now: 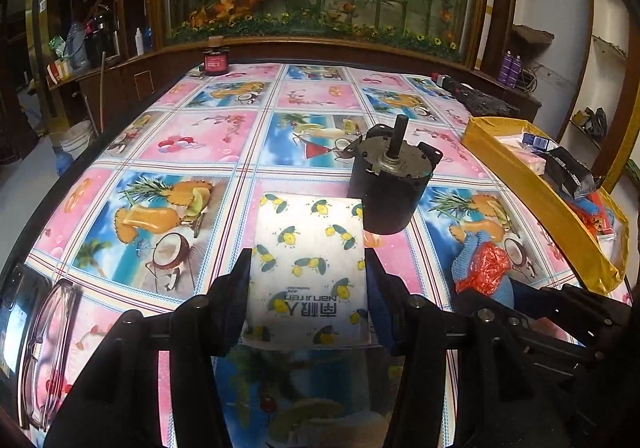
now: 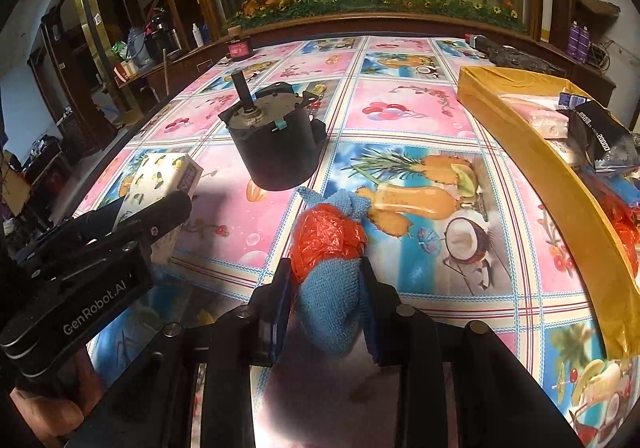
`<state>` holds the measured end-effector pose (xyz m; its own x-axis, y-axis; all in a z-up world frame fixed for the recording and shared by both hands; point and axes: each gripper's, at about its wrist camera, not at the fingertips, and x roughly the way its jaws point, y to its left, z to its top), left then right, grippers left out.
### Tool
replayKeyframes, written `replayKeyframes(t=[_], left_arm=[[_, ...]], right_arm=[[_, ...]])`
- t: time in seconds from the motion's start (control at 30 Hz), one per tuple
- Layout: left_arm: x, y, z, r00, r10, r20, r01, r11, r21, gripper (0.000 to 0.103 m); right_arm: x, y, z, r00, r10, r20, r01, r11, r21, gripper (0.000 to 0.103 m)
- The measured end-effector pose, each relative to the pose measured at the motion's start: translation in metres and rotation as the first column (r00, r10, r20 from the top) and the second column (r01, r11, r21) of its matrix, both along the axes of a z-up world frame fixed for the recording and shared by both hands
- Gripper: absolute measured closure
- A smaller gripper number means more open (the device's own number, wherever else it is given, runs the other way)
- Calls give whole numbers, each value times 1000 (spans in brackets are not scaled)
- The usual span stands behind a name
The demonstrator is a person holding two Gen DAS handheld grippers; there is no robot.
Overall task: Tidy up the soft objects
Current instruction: 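Carry the tissue pack and blue sock toward the box with both tools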
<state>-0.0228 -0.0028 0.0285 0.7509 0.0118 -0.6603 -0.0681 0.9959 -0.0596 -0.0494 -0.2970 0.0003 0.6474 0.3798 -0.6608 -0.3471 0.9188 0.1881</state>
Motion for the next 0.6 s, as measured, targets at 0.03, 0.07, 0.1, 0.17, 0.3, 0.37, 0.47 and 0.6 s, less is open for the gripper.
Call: replayKeyframes(t=[0.03, 0.07, 0.1, 0.17, 0.3, 0.37, 0.47, 0.6], left_arm=[[0, -1, 0, 1000, 0, 1, 0, 1000, 4, 53], [0, -1, 1, 1000, -1, 4, 1, 1000, 7, 53], [0, -1, 1, 1000, -1, 6, 1, 1000, 9, 53], [-1, -2, 2, 1000, 0, 15, 0, 1000, 17, 53], [-3, -5, 5, 999, -2, 34, 1, 999, 34, 53], [-6, -8, 7, 999, -4, 45, 2, 999, 43, 53], [-8, -11, 10, 998, -10, 56, 7, 999, 54, 53], [-11, -12, 12, 998, -13, 68, 9, 998, 56, 53]], right_arm=[[0, 0, 0, 1000, 0, 1, 0, 1000, 0, 73], [0, -1, 0, 1000, 0, 0, 0, 1000, 0, 73], [0, -1, 0, 1000, 0, 1, 0, 1000, 0, 73], [0, -2, 0, 1000, -2, 5, 2, 1000, -1, 73], [-2, -4, 2, 1000, -7, 16, 7, 1000, -3, 73], [-4, -6, 3, 999, -12, 32, 12, 1000, -4, 73], [-8, -8, 5, 999, -8, 44, 9, 1000, -3, 73], [-11, -12, 7, 999, -8, 49, 8, 1000, 2, 73]])
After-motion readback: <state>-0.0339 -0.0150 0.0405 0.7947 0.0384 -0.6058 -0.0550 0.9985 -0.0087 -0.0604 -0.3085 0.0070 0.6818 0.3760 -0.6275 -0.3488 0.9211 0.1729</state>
